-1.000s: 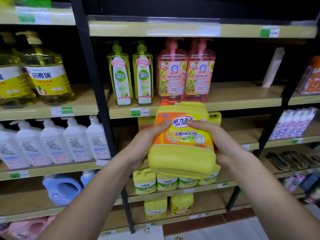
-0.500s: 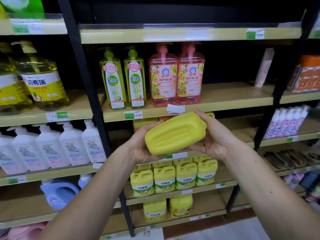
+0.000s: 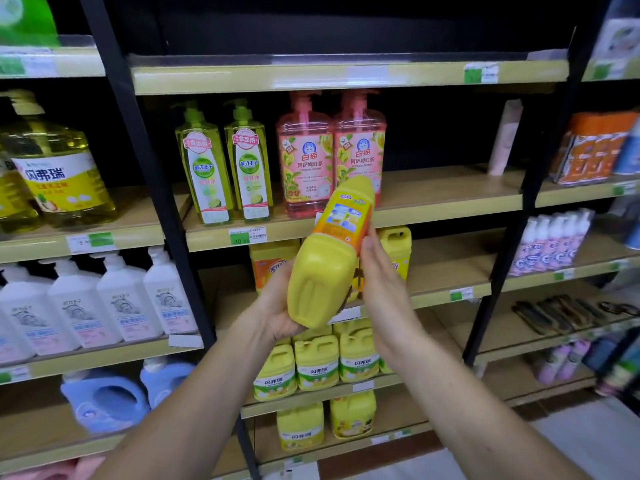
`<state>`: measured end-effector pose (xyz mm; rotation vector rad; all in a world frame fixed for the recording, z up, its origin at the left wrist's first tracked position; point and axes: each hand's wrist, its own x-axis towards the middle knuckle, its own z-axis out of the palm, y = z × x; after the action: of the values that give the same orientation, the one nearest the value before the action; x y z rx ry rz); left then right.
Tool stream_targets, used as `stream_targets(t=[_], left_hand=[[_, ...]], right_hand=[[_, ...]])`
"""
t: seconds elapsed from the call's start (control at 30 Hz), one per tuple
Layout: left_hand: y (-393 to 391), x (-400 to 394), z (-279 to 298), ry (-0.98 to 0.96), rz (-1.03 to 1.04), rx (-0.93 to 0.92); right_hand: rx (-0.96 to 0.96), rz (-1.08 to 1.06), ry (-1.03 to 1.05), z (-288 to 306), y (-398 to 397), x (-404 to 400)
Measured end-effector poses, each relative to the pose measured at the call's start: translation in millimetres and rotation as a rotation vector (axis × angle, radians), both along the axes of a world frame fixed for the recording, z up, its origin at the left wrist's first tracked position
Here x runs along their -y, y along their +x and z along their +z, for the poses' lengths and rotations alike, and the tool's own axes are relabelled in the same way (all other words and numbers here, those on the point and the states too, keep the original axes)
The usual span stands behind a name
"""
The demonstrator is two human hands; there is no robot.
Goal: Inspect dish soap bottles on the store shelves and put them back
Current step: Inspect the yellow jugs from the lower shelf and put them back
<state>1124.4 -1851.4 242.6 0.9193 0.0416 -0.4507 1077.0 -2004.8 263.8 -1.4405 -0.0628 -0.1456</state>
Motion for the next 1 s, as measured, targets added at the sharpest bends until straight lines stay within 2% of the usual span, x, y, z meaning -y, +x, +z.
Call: stream_targets(t=[0.2, 0.37, 0.47, 0.53, 0.63, 0.7, 0.77, 0.83, 1.0], left_hand=[[-10.6, 18.8, -18.2, -0.081, 0.029, 0.068], [-7.4, 22.5, -15.8, -0.09, 0.083, 0.068], [-4.4, 20.5, -17.6, -0.056, 0.137, 0.074], [-4.9, 17.8, -14.6, 0.086, 0.171, 0.158], [-8.4, 14.1, -8.1, 0.517, 0.245, 0.309], [-10.6, 11.2, -9.1, 0.718, 0.251, 0.435], [-22.0, 10.1, -9.1, 0.786, 0.289, 0.586], [-39.6, 15.0, -2.6, 0.797, 0.324, 0.661], [-68.5, 24.6, -12.9, 0.86, 0.344, 0.613]], right_hand=[[0.002, 0.01, 0.063, -10.6, 2.3, -6.8], [-0.071, -0.01, 0.276, -15.9, 10.7, 2.6], [-0.14, 0.123, 0.316, -26.9, 19.0, 5.7], [-0.152, 0.324, 0.322, -38.2, 27.2, 7.6], [-0.121, 0.535, 0.261, -55.7, 36.1, 17.1], [-0.096, 0.63, 0.254, -66.4, 43.5, 28.0], [-0.05, 0.697, 0.207, -73.2, 49.9, 40.1], [-0.024, 0.764, 0.15, -75.9, 55.8, 49.2], [-0.09, 0.918, 0.05, -76.6, 62.8, 52.1]])
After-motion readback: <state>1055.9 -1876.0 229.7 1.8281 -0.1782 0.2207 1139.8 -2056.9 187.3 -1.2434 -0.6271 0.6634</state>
